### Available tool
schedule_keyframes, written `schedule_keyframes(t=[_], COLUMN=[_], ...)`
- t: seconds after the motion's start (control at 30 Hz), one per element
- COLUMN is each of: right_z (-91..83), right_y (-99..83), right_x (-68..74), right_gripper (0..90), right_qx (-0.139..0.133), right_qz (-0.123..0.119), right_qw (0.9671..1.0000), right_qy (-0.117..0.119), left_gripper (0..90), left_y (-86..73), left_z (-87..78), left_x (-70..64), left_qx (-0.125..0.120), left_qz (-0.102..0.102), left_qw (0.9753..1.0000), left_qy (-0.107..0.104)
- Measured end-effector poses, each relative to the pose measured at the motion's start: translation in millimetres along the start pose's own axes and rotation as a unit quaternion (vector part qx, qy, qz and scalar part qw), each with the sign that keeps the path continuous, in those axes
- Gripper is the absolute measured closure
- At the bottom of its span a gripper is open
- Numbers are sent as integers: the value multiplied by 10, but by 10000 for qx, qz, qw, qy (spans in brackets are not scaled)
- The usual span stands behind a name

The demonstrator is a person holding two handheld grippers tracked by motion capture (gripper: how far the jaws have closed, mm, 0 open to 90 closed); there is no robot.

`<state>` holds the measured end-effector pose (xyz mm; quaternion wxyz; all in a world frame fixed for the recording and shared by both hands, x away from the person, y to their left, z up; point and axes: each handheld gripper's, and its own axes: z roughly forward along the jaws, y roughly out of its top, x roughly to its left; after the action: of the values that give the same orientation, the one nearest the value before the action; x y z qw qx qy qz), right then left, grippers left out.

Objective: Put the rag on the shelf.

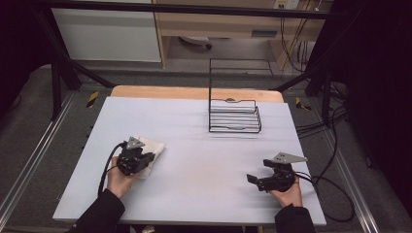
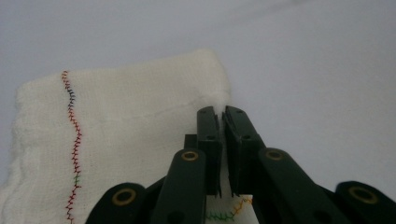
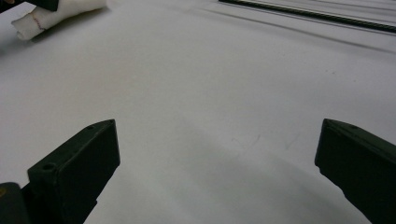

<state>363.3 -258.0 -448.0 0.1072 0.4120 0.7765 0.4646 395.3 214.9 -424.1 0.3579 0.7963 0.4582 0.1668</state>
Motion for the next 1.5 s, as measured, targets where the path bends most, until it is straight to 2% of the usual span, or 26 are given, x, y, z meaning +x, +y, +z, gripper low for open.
schedule_keyframes(t=[0.63,1.17,1.5], right_z=[0,-1,-3], right_y=[-2,-2,-2], right_x=[-1,-2,-3], right_gripper=[4,4,4], right_qx=[17,27,31], right_qz=[-12,-22,-31], right_qw=[10000,10000,10000], right_qy=[-9,-12,-10], left_gripper=[845,845,845], left_y=[127,215,294], left_z=[72,266,359], left_x=[-309,-687,-943], left_qx=[-61,-32,-56], left_qz=[138,253,394], left_qw=[9997,9988,9975], left_qy=[-172,-417,-586])
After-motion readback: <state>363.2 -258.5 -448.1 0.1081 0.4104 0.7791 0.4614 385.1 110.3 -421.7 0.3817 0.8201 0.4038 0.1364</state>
